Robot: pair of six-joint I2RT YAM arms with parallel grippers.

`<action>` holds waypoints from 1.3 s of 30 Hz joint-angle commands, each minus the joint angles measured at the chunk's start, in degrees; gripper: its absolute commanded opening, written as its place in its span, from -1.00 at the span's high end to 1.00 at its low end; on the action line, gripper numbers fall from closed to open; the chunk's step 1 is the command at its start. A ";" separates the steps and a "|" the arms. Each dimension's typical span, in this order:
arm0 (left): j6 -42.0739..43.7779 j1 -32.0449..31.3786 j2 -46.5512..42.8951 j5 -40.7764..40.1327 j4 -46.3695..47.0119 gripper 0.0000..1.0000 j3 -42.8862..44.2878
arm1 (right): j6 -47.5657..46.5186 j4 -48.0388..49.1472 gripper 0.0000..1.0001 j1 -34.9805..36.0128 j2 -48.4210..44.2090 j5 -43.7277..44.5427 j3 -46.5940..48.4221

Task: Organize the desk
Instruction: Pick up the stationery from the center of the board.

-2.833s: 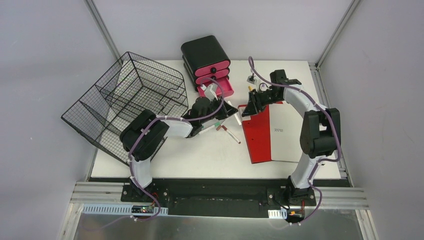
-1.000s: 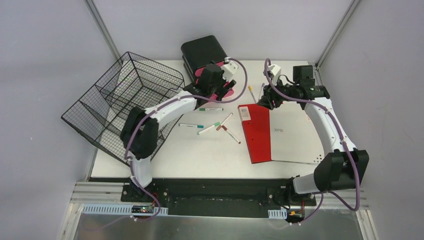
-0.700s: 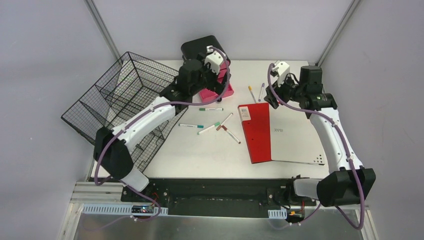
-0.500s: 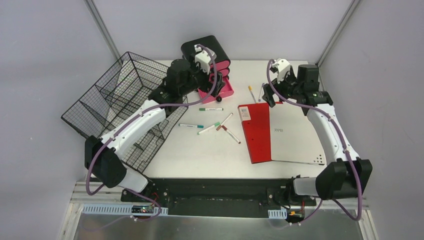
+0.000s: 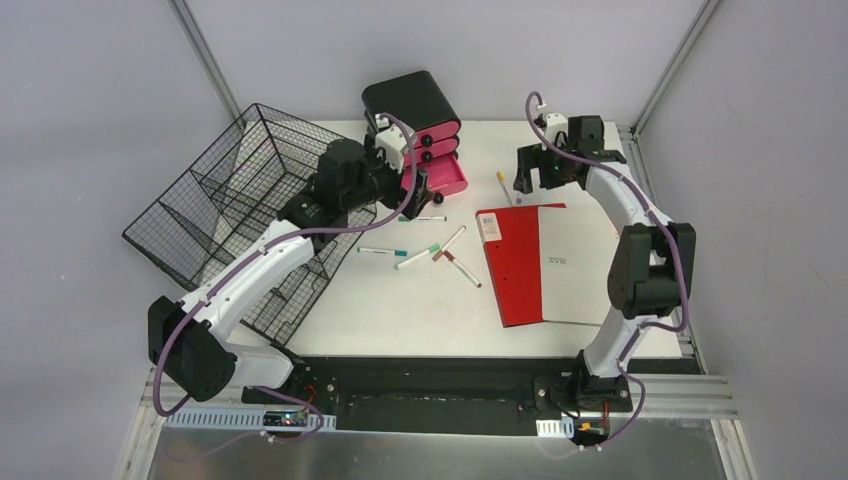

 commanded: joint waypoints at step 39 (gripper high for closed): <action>3.90 0.58 -2.21 -4.69 0.41 -0.98 -3.47 | 18.29 -8.45 0.49 4.35 31.38 28.71 28.41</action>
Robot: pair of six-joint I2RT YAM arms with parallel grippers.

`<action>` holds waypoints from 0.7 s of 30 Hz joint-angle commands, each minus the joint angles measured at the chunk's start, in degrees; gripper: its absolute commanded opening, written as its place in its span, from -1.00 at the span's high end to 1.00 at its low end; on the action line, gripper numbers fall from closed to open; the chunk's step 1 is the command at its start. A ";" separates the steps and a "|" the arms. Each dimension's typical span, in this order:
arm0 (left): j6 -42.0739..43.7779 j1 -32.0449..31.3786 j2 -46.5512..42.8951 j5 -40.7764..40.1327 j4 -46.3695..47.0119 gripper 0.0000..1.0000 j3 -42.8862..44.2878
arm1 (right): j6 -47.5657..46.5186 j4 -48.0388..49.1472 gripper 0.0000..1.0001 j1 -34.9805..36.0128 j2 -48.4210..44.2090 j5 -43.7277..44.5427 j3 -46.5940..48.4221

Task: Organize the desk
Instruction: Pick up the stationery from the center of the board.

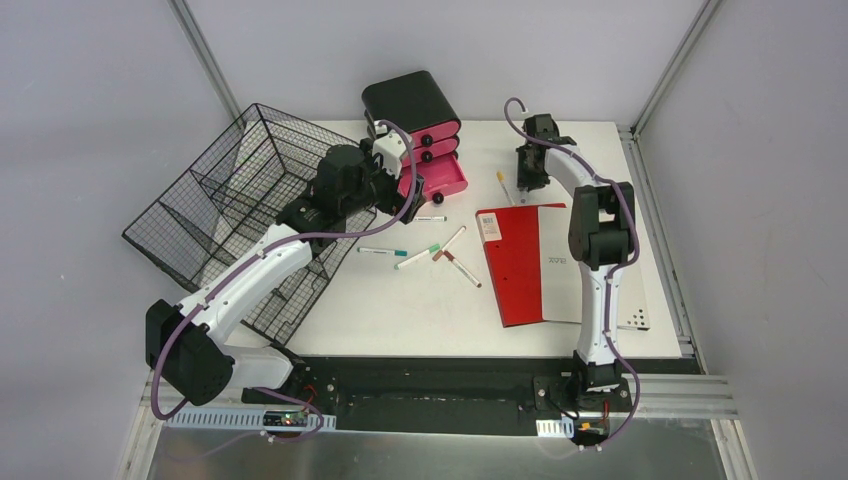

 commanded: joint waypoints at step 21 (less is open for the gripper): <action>-0.86 0.56 1.10 0.82 1.64 -0.98 -0.52 | 1.13 9.16 1.00 -6.75 -7.84 -13.32 -7.27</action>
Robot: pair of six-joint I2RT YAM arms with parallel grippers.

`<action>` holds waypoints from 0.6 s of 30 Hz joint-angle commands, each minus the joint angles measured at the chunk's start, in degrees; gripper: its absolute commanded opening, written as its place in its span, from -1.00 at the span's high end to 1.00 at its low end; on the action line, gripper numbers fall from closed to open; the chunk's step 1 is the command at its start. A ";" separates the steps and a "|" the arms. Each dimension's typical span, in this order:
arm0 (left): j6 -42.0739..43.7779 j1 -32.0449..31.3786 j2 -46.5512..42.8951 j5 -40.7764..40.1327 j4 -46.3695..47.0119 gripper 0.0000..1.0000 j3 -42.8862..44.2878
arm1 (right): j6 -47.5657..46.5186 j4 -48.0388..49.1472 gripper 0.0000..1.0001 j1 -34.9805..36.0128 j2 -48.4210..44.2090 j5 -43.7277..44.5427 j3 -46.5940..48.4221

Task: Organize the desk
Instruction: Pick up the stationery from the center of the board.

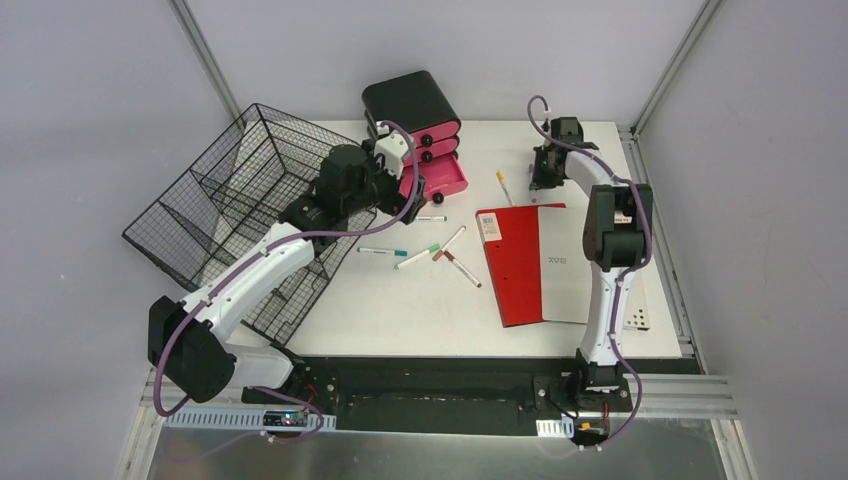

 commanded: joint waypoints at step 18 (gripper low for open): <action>-9.73 0.77 1.43 8.79 8.41 -0.98 -3.20 | 13.44 11.74 1.00 -2.48 -16.61 -33.67 -10.26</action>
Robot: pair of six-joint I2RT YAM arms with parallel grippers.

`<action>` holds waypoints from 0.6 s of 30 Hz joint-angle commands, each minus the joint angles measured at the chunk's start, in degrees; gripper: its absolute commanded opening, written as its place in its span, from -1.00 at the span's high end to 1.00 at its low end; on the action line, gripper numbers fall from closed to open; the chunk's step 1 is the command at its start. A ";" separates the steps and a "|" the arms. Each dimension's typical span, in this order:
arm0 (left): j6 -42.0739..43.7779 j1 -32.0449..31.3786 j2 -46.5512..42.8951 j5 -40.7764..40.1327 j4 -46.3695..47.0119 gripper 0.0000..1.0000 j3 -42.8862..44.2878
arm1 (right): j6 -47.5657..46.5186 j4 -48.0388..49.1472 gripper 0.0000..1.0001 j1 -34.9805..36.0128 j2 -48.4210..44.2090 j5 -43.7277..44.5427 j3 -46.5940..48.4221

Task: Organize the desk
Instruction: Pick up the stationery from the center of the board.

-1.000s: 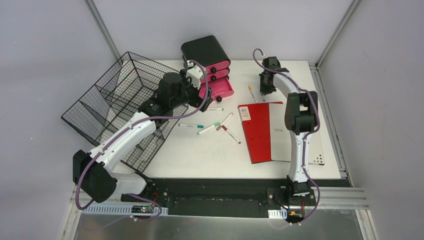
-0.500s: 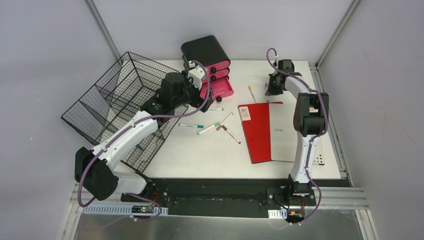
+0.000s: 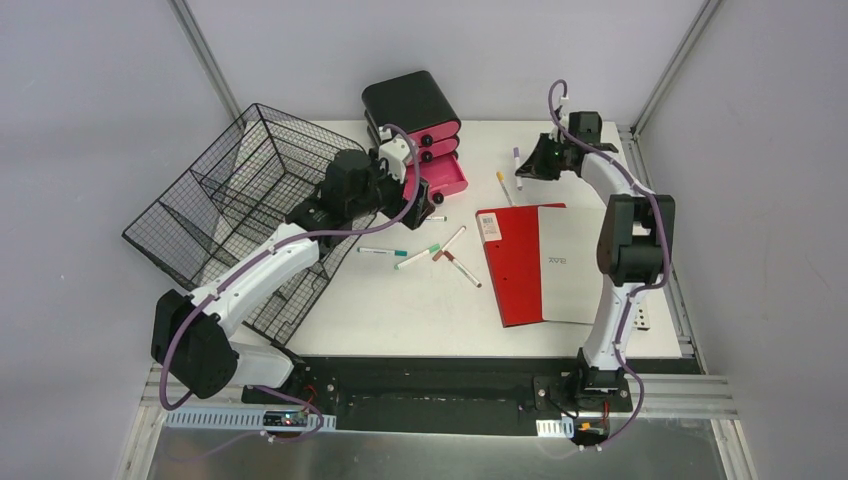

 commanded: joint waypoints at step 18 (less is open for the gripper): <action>-26.48 8.38 5.64 17.35 19.12 -0.98 -3.54 | 29.14 40.21 1.00 8.87 -12.02 -37.41 -14.22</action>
